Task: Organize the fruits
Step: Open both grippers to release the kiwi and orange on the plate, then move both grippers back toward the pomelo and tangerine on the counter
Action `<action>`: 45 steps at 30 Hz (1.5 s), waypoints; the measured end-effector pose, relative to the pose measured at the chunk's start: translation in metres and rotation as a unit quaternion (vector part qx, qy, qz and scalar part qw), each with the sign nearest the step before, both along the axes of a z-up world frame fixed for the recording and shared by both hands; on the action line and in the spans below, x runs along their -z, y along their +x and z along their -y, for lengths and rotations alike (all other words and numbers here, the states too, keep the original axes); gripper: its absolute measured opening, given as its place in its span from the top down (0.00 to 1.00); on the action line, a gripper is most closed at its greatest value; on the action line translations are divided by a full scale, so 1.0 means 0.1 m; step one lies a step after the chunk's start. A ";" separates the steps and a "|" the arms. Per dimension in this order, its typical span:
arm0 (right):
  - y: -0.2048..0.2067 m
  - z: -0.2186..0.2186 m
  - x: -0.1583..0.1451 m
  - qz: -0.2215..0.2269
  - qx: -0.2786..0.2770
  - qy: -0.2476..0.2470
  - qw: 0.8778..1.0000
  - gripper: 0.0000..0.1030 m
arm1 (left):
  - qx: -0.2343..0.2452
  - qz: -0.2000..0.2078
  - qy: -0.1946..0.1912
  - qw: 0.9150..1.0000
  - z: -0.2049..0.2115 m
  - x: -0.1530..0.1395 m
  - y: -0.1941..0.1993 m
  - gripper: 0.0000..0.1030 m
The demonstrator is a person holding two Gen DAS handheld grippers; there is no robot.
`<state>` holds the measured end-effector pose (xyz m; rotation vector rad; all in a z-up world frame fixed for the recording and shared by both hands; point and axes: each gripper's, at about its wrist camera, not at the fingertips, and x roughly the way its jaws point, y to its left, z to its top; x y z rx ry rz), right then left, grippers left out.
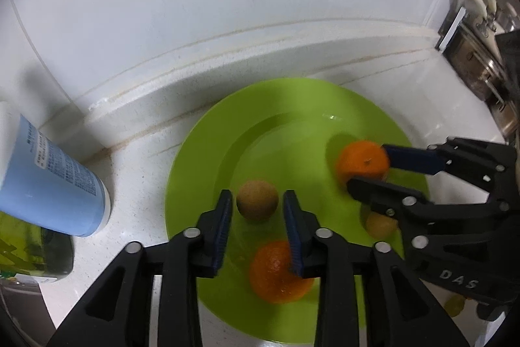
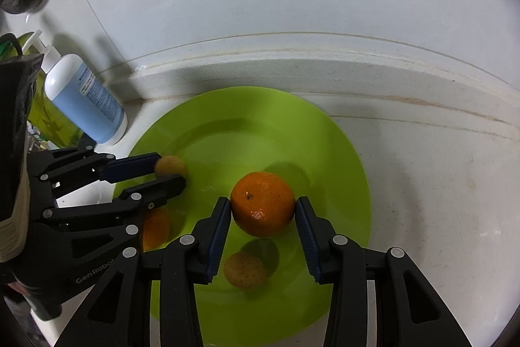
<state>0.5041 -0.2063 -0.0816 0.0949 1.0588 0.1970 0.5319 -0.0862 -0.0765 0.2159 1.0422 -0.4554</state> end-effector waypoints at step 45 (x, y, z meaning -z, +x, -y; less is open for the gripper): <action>-2.33 -0.13 -1.17 0.207 0.029 -0.007 0.978 0.47 | -0.053 0.197 -0.047 0.978 -0.71 -1.12 -2.58 0.37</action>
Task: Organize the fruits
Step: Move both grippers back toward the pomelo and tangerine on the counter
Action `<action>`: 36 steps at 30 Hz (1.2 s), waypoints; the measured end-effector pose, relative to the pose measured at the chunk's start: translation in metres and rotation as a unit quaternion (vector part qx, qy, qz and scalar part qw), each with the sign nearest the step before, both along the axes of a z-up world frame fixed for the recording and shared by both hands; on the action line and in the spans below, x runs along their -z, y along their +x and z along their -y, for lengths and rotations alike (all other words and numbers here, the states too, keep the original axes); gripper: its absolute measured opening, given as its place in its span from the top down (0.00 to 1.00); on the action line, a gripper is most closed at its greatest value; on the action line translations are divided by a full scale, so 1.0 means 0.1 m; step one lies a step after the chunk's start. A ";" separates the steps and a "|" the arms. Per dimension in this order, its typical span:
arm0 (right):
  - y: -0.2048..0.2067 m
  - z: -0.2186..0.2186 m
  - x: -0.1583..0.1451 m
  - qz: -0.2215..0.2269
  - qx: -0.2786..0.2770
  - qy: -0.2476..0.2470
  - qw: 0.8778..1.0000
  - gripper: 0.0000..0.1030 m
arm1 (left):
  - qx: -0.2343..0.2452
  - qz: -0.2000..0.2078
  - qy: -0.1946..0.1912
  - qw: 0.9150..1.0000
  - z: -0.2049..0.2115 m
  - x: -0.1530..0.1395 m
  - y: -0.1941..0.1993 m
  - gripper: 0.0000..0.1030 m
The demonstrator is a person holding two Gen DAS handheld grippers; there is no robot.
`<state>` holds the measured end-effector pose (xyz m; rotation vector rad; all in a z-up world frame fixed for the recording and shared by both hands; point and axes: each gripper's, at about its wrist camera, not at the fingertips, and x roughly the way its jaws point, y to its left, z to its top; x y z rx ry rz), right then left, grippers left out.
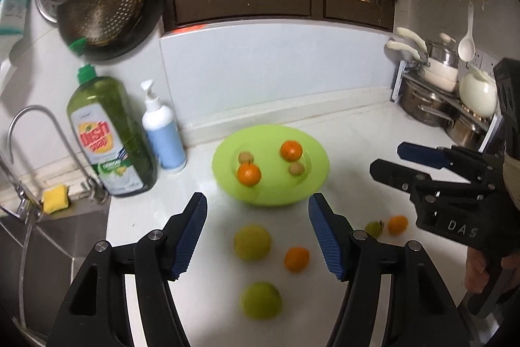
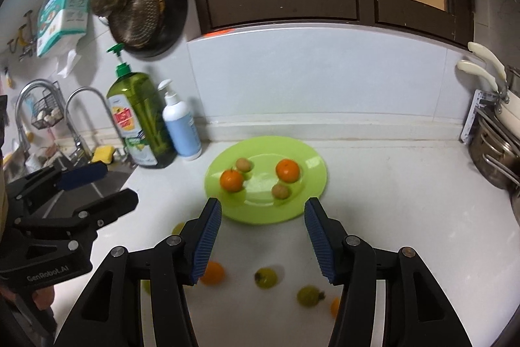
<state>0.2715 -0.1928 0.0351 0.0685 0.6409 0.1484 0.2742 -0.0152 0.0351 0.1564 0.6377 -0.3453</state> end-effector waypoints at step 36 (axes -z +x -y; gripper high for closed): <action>-0.27 -0.64 0.98 -0.079 -0.105 -0.066 0.989 0.47 | 0.039 -0.031 0.050 0.998 -0.23 1.15 -0.45 0.36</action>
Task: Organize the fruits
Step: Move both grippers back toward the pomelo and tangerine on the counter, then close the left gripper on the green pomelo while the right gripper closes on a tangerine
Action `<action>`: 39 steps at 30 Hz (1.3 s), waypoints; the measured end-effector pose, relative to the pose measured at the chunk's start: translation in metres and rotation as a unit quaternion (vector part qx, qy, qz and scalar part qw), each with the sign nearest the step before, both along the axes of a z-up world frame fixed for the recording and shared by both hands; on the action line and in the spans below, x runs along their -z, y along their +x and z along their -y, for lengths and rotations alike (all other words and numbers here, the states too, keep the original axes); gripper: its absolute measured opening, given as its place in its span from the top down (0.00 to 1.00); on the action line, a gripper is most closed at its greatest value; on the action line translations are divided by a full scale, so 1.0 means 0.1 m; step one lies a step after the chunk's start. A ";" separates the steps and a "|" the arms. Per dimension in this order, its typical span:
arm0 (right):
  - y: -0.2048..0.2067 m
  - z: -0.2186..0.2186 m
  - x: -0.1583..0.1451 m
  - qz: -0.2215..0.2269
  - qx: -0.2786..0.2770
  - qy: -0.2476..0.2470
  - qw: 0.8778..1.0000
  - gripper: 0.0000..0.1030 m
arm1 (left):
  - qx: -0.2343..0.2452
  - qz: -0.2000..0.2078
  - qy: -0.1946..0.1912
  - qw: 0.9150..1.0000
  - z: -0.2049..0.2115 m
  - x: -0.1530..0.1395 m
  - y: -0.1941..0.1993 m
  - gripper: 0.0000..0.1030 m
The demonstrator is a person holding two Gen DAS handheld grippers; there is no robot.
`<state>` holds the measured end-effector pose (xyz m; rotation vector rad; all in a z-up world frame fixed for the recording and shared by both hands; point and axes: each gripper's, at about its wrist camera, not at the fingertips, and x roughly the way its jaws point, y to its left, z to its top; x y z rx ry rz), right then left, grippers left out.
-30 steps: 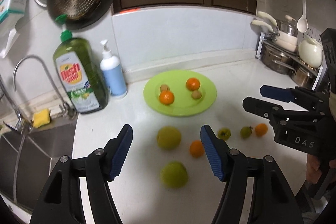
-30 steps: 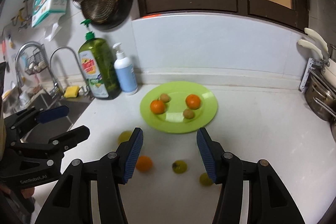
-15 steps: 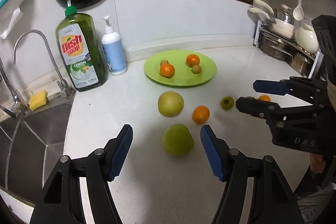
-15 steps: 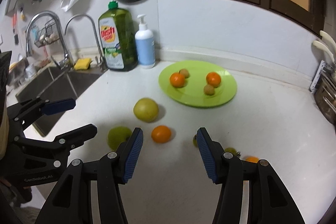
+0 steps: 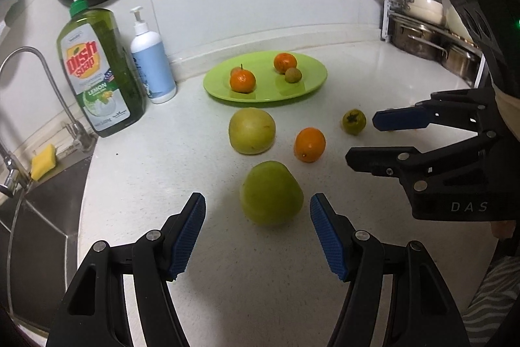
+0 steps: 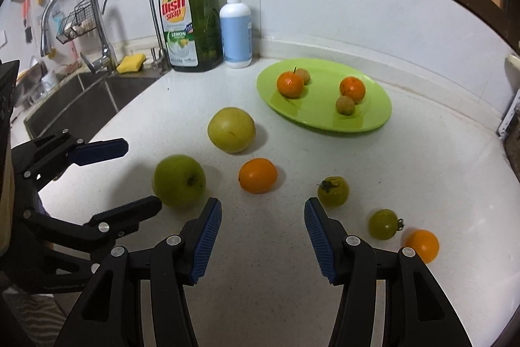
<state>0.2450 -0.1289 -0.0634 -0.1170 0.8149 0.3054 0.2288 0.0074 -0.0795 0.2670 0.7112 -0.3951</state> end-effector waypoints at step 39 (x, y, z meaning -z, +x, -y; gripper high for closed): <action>0.54 -0.14 0.29 -0.047 -0.031 0.007 0.998 0.48 | 0.006 -0.047 -0.047 0.998 -0.02 0.13 0.32 0.53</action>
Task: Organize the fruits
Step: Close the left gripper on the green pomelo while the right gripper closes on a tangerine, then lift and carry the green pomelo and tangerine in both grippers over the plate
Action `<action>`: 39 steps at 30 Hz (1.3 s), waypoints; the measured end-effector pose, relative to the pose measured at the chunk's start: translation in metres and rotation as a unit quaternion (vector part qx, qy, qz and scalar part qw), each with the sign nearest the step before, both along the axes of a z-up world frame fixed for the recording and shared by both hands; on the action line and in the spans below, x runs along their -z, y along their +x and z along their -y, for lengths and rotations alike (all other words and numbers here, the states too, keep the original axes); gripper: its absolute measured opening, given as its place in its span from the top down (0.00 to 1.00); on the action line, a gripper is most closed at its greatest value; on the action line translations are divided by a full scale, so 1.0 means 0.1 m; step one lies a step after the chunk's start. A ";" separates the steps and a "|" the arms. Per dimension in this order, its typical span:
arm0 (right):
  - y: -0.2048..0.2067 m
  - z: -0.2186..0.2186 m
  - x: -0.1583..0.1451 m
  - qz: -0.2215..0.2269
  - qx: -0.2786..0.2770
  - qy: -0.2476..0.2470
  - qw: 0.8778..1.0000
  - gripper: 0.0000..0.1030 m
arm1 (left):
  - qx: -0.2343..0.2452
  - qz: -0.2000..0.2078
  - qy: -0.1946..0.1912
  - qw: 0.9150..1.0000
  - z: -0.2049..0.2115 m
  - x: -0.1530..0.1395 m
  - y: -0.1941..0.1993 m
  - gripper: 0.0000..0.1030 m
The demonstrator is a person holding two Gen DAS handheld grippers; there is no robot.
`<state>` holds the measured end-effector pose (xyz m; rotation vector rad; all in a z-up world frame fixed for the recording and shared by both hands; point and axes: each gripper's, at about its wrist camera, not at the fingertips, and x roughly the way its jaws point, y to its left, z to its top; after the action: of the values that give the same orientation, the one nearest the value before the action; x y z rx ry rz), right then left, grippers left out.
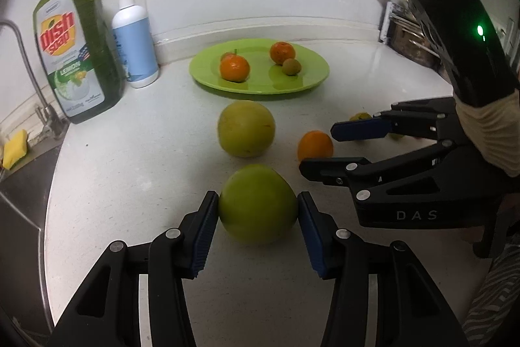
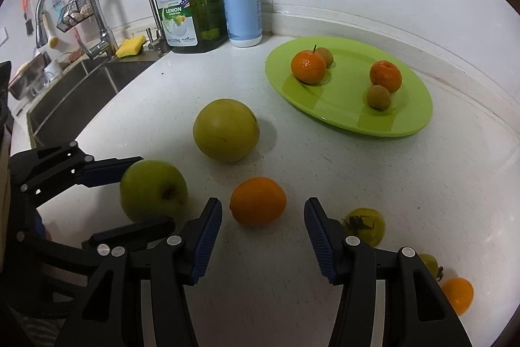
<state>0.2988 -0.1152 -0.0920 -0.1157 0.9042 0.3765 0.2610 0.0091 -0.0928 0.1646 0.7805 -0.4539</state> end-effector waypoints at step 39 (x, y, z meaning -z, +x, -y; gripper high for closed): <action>-0.11 0.28 -0.59 0.059 0.042 0.030 0.997 0.63 | -0.017 0.057 -0.040 0.997 0.13 -0.67 0.07 0.53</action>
<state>0.2882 -0.1429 -0.0333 -0.0432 0.7784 0.3147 0.2684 -0.0035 -0.0256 0.1013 0.6515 -0.4388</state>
